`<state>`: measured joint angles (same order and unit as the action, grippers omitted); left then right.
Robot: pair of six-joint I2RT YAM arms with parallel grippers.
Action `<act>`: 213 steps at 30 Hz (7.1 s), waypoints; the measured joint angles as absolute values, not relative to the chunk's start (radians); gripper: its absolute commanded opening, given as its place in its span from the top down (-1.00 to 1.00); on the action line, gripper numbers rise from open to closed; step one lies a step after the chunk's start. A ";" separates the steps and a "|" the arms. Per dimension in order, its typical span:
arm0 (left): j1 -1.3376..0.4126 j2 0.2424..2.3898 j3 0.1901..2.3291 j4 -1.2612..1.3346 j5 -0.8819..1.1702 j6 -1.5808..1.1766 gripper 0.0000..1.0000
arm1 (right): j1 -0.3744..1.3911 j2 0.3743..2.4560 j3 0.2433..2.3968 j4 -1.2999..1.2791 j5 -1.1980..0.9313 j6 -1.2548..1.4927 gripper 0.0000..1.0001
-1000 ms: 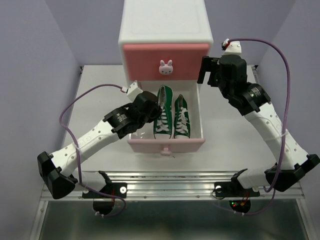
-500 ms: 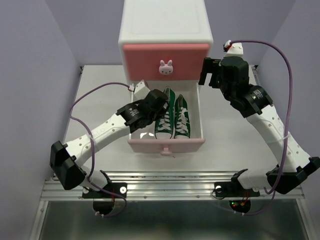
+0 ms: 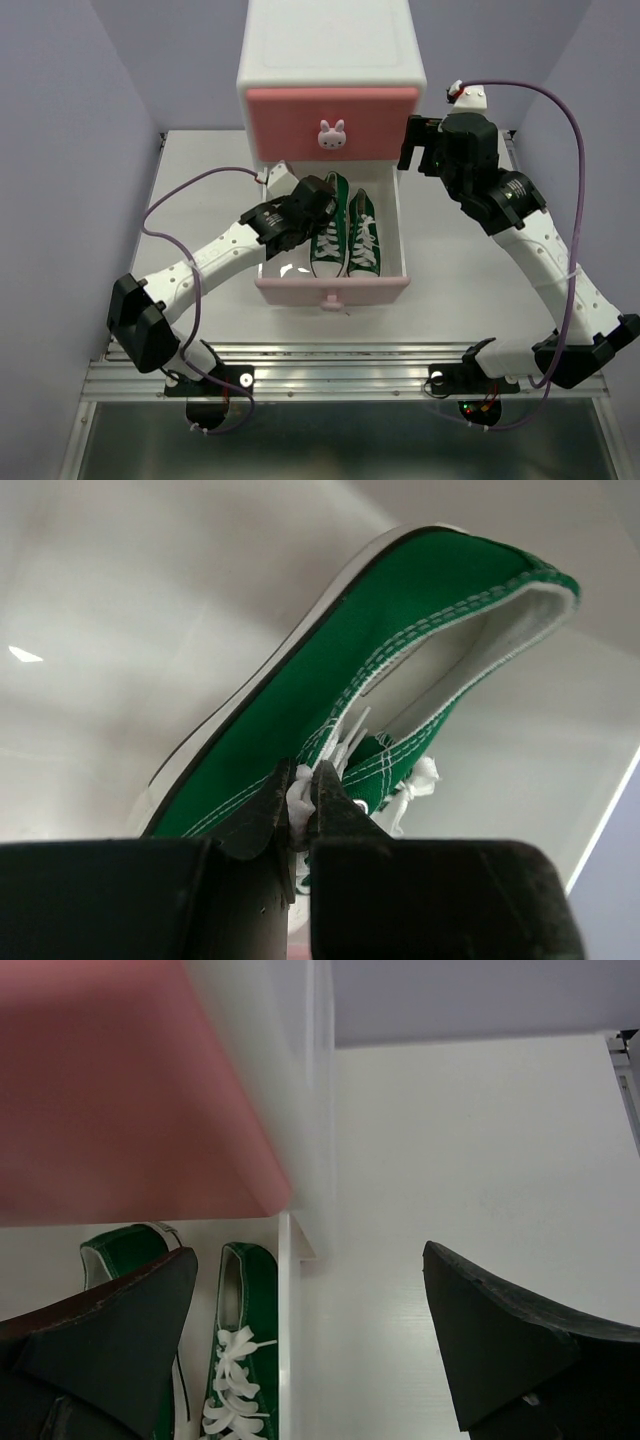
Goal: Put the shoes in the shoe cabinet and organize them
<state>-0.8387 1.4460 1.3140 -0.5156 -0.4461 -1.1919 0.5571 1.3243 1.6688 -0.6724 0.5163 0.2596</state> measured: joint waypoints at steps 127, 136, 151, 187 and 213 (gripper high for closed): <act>-1.497 1.270 1.201 -1.074 -0.402 -1.499 -0.81 | 0.554 1.644 1.959 -0.086 0.322 0.039 -1.00; -1.498 1.394 1.117 -0.979 -0.458 -1.586 -0.82 | 0.554 1.639 1.947 -0.078 0.321 0.013 -1.00; -1.498 1.514 1.193 -1.062 -0.671 -1.718 -0.67 | 0.554 1.591 1.881 -0.066 0.323 -0.012 -1.00; -1.429 1.560 1.241 -1.078 -0.853 -1.776 1.00 | 0.551 1.575 1.848 -0.053 0.323 -0.027 -1.00; -1.073 1.534 1.278 -0.708 -0.944 -1.304 1.00 | 0.553 1.571 1.847 -0.060 0.322 -0.027 -1.00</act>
